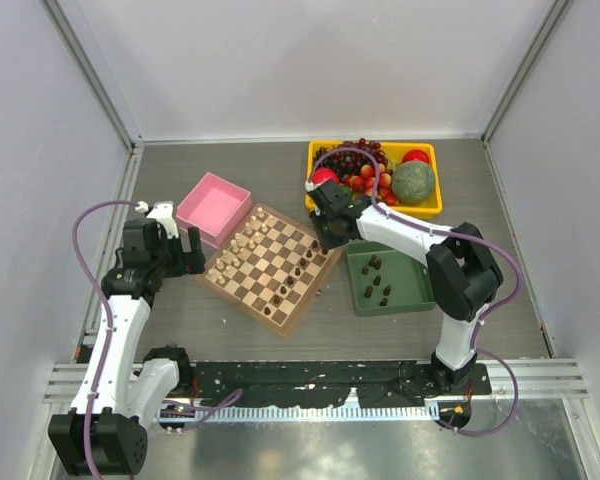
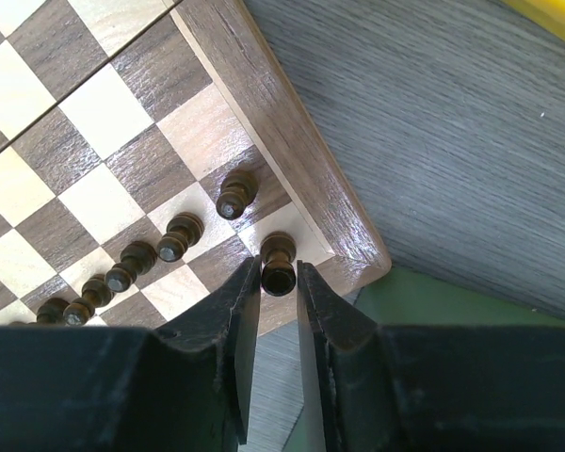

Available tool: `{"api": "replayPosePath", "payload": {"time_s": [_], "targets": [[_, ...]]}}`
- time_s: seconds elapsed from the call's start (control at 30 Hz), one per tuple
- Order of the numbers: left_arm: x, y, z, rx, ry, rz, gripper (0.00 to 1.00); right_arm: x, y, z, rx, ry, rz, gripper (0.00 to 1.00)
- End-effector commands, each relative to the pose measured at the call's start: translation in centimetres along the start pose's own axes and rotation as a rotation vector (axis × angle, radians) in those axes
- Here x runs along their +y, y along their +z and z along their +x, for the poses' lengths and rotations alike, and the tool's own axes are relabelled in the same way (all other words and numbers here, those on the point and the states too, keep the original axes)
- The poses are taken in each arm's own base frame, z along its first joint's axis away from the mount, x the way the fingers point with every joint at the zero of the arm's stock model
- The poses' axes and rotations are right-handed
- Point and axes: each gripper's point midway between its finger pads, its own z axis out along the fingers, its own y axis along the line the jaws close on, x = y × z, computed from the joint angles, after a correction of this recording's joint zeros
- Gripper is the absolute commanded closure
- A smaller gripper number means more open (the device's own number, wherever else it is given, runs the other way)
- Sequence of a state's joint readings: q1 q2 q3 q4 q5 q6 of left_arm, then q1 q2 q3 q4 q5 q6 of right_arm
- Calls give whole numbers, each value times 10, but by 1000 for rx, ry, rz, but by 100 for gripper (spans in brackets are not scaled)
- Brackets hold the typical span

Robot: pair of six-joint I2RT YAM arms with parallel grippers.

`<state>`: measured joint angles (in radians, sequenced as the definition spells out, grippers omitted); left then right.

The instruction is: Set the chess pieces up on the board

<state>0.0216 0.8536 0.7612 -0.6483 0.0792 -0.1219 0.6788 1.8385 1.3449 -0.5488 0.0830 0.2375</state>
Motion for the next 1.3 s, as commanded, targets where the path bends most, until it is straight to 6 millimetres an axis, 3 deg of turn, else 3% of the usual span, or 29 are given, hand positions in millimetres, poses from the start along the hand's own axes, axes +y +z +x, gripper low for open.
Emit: {"api": "replayPosePath", "payload": {"time_s": [0.0,0.2,0.4,0.57,0.77,0.9,1.07,1.27], "targets": [[-1,-4,-13,-39,16,2,1,6,-7,-15,-38,-18,-16,72],[0,-4,-14,-41,16,-1,1,6,-11,-17,-45,-22,-19,73],[-1,-5,-14,-41,15,4,1,8,-22,-24,-75,-19,-33,66],[-1,-4,-13,-38,15,5,1,3,-53,-42,-165,-11,-17,59],[-1,-4,-14,-39,15,2,1,-25,-98,-51,-285,9,78,45],[0,-4,-13,-38,13,1,1,-55,-111,-34,-298,83,119,43],[-2,-4,-14,-39,15,8,1,-90,-101,6,-236,200,120,45],[-2,-4,-14,-37,13,8,1,-107,-87,40,-165,262,126,50]]}}
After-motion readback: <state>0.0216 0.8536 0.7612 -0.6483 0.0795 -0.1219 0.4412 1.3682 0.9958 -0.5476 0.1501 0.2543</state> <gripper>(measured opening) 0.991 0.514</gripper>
